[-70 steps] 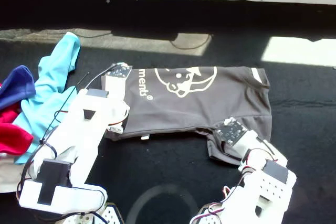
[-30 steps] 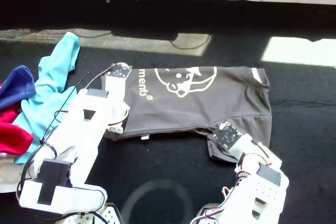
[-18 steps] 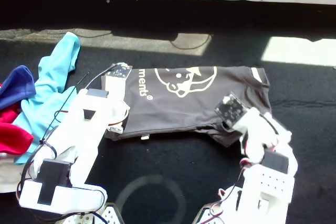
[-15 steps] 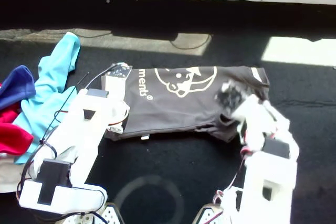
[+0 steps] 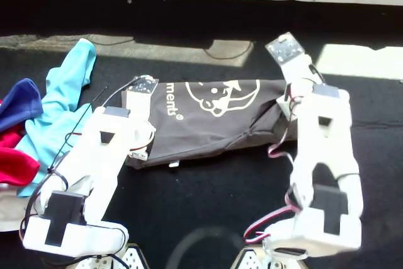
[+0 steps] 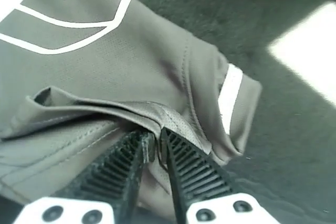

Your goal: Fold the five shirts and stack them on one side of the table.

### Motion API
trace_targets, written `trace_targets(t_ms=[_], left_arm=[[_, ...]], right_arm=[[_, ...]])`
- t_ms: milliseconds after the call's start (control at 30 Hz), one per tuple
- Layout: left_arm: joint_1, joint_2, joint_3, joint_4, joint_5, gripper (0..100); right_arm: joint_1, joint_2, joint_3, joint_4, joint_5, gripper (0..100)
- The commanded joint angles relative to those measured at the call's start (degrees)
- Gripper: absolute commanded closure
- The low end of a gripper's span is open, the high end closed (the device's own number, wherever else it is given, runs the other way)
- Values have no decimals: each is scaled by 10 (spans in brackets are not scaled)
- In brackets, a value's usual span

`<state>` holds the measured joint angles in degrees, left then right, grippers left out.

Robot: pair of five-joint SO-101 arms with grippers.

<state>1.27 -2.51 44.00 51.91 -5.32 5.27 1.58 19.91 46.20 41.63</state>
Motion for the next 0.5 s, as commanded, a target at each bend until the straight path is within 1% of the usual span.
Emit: trace_targets(t_ms=[0, 67, 133, 167, 233, 300, 367, 400, 467], left_arm=[[0, 0, 5, -6, -4, 991], [1, 0, 5, -6, -4, 991], [1, 0, 5, -6, -4, 991], [1, 0, 5, -5, -4, 991], [1, 0, 5, -5, -4, 991], [1, 0, 5, -5, -4, 991], [1, 0, 5, -5, -4, 991], [1, 0, 5, -5, -4, 991], [1, 0, 5, -5, -4, 991]], right_arm=[[-15, 56, -48, 1, -18, 988], [-25, 79, -50, 22, -19, 964], [-33, 85, -51, 29, -23, 908], [-33, 82, -51, 29, -38, 881], [-31, 67, -64, 29, -105, 844], [-22, 45, -84, 30, -185, 842], [-10, 19, -100, 31, -245, 842], [-3, 2, -103, 32, -265, 842], [3, -29, -109, 64, -273, 843]])
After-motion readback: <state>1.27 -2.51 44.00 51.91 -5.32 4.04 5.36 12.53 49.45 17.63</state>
